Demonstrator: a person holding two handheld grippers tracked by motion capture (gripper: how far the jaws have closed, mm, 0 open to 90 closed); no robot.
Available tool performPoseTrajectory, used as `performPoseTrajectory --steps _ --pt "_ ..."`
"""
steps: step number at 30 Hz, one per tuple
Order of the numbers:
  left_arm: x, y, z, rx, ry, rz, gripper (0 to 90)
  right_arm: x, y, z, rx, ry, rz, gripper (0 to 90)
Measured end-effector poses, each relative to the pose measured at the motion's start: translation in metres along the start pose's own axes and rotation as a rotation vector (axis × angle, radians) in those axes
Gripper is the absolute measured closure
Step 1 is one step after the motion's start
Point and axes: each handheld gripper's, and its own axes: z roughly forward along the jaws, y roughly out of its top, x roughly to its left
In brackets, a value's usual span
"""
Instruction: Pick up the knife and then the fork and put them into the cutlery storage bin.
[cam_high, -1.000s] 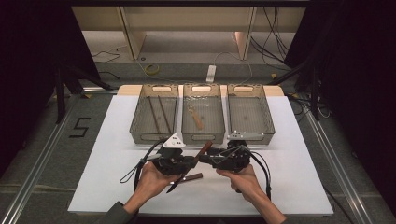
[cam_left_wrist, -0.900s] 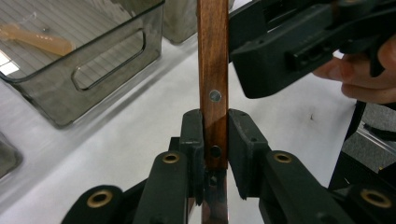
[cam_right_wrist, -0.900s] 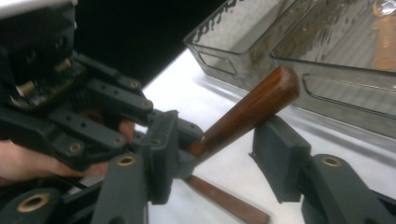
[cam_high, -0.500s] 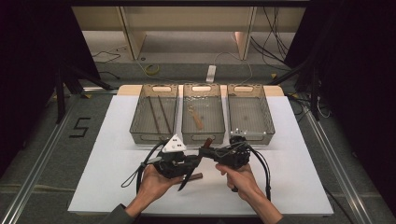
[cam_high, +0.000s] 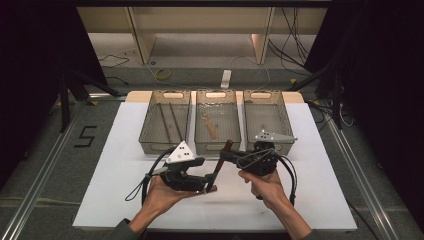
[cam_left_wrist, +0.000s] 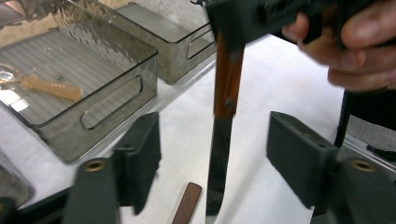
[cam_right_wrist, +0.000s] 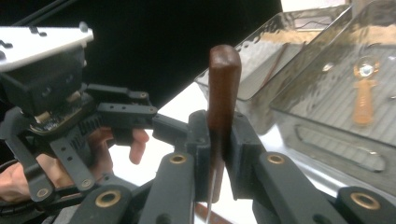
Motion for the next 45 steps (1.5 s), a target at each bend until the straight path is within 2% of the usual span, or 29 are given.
performPoseTrajectory --steps 4,10,17,23,32,38,45 --pt "0.006 -0.004 0.001 0.018 -0.008 -0.027 28.1 -0.006 0.005 -0.007 -0.012 -0.009 0.01 81.5" --pt "0.019 -0.011 0.0 0.059 0.016 -0.05 23.0 -0.015 0.014 -0.021 -0.03 -0.04 0.012 81.5" --pt "0.03 -0.02 -0.005 0.093 0.064 -0.048 22.2 -0.031 0.03 -0.043 -0.037 -0.094 0.021 81.5" --pt "0.037 -0.026 -0.005 0.133 0.101 -0.041 20.4 -0.045 0.05 -0.061 -0.039 -0.12 0.044 81.5" --pt "0.042 -0.034 -0.007 0.17 0.105 -0.032 18.4 -0.066 0.089 -0.086 -0.033 -0.184 0.063 81.4" --pt "0.044 -0.036 -0.009 0.179 0.117 -0.03 18.6 -0.081 0.109 -0.093 -0.011 -0.251 0.068 81.4" --pt "0.044 -0.037 -0.012 0.173 0.112 -0.029 18.4 -0.101 0.124 -0.091 -0.017 -0.302 0.096 81.3"
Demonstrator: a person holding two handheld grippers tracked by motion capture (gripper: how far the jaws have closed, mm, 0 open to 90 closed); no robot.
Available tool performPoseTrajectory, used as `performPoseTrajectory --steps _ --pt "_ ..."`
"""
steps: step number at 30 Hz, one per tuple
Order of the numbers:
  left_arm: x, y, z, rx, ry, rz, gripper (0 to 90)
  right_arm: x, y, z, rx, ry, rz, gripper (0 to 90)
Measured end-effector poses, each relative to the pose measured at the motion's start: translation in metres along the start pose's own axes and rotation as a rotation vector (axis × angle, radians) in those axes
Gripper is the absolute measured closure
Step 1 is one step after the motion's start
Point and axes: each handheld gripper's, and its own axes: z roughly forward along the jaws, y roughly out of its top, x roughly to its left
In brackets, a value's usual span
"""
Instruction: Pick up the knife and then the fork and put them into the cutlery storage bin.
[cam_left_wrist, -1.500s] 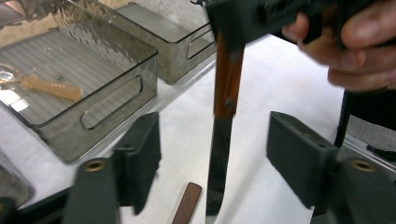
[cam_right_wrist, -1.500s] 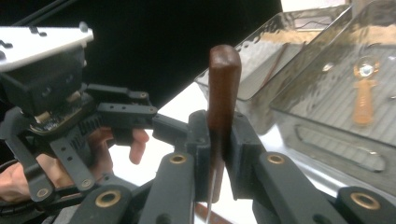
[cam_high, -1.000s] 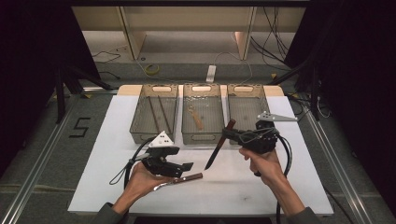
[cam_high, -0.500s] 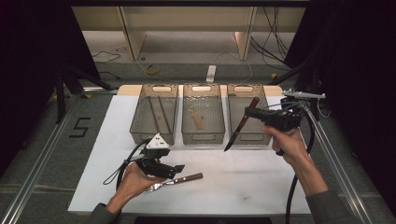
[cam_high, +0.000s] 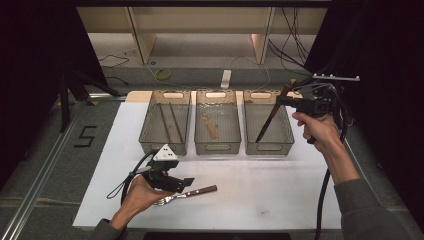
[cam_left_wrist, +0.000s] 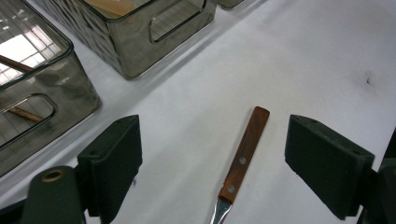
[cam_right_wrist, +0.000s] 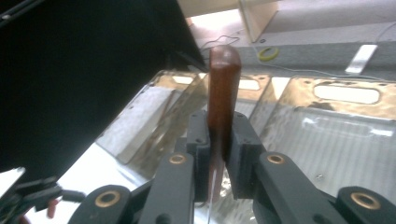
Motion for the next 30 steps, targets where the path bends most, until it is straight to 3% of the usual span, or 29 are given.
performPoseTrajectory --steps 10,16,30 --pt "0.0 -0.003 -0.001 -0.003 -0.002 -0.001 18.1 -0.02 0.011 0.022 0.017 -0.084 0.034 81.3" --pt "0.001 -0.005 -0.003 -0.012 0.0 0.003 18.2 -0.031 0.01 0.036 0.032 -0.101 0.07 81.3" --pt "0.001 -0.007 -0.002 -0.003 -0.005 0.006 18.1 -0.039 0.003 0.062 0.093 -0.13 0.084 81.2"
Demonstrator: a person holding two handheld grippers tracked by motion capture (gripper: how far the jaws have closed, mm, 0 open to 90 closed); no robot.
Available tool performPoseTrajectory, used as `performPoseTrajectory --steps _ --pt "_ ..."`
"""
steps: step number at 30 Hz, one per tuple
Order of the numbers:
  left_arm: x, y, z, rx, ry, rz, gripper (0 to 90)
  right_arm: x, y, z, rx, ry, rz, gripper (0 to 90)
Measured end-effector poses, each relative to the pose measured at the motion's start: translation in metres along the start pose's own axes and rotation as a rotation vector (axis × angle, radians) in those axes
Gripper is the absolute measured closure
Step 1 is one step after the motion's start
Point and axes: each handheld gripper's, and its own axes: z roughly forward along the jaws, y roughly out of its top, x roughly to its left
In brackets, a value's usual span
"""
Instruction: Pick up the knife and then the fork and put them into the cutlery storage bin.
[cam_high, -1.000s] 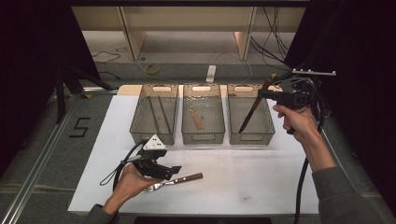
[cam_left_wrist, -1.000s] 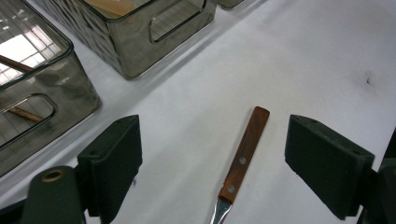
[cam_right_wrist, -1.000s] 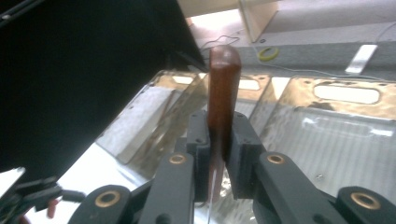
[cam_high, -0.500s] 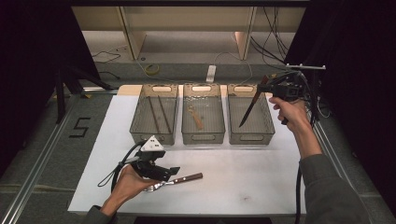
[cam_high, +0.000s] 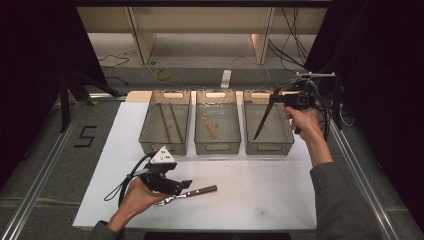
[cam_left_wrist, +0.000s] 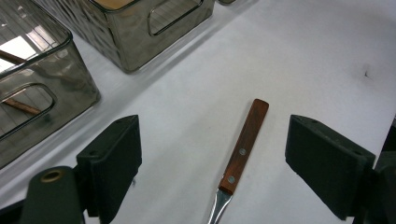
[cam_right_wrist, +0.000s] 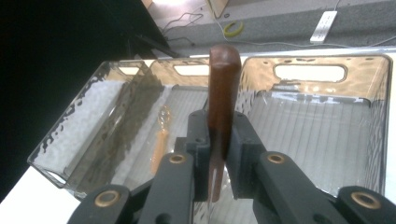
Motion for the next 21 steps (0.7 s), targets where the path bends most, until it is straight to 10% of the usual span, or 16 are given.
performPoseTrajectory --steps 21 --pt "-0.001 0.0 0.001 0.006 0.0 0.004 18.1 -0.004 -0.015 0.025 0.076 0.009 0.006 81.1"
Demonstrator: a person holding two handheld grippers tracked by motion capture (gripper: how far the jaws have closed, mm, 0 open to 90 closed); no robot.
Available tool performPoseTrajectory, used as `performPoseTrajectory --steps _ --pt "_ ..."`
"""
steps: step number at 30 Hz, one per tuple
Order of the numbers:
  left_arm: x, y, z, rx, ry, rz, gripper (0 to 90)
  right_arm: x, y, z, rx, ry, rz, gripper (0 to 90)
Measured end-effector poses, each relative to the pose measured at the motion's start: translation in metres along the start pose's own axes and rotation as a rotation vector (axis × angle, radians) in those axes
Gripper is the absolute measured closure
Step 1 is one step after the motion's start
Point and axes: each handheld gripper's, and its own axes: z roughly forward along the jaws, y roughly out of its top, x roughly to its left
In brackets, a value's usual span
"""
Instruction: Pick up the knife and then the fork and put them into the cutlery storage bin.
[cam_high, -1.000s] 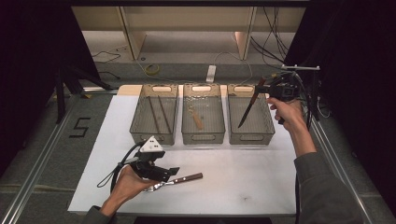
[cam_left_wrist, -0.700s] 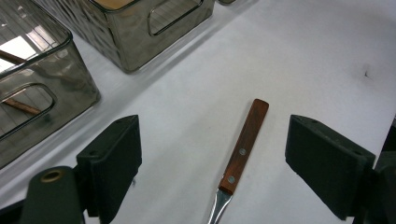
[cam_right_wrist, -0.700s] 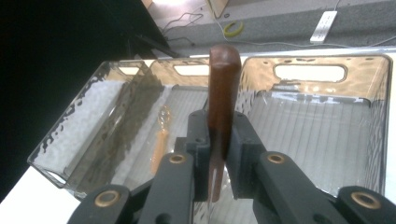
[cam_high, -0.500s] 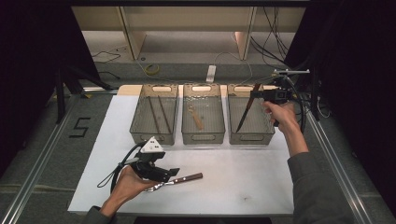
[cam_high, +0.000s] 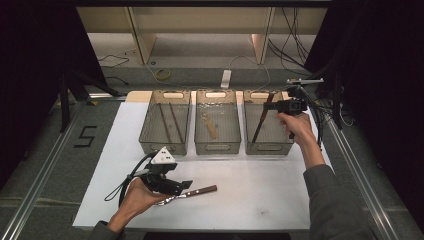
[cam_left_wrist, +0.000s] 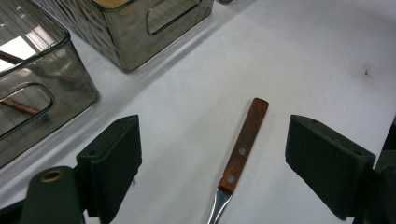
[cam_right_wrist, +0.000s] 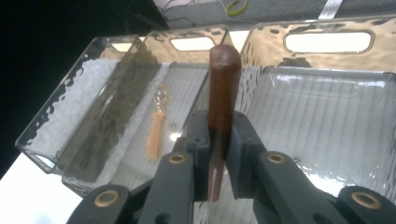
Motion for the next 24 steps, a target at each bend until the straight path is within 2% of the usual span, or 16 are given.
performPoseTrajectory --steps 6,8,12,15,17,21,24 --pt "-0.001 0.0 0.001 0.008 -0.002 0.004 18.2 0.0 -0.004 0.008 0.022 0.01 0.006 80.4" --pt "-0.001 0.0 0.001 0.008 -0.002 0.005 18.1 0.001 -0.004 0.011 0.027 -0.006 0.009 79.8" --pt "-0.002 0.0 0.002 0.006 -0.006 0.006 18.2 0.001 -0.004 0.014 0.009 -0.011 0.036 61.9" --pt "-0.002 0.0 0.002 0.015 -0.005 0.011 18.2 0.002 -0.003 0.015 -0.011 -0.068 0.023 46.4" --pt "-0.002 0.0 0.003 0.016 -0.004 0.012 18.2 0.003 -0.003 0.015 -0.019 -0.107 -0.008 44.2" --pt "-0.002 0.0 0.003 0.017 -0.003 0.01 18.2 0.004 -0.002 0.012 -0.028 -0.146 -0.033 37.8" --pt "-0.003 0.0 0.004 0.017 -0.002 0.011 18.1 0.006 -0.001 0.01 -0.038 -0.208 -0.066 33.0"
